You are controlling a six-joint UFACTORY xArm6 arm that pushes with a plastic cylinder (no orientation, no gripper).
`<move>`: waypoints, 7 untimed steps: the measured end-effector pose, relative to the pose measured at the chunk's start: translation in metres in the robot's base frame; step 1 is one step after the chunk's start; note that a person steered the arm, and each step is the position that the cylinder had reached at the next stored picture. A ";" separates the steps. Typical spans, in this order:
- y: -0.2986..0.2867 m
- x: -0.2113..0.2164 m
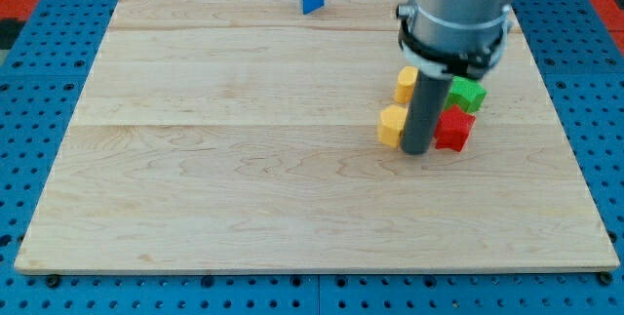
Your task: Slide the yellow hexagon towards the top center
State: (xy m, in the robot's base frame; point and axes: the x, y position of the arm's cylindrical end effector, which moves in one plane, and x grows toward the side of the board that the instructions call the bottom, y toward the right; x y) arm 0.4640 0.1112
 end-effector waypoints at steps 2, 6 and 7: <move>-0.021 -0.072; -0.089 -0.016; -0.118 -0.030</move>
State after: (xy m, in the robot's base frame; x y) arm 0.4344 -0.0064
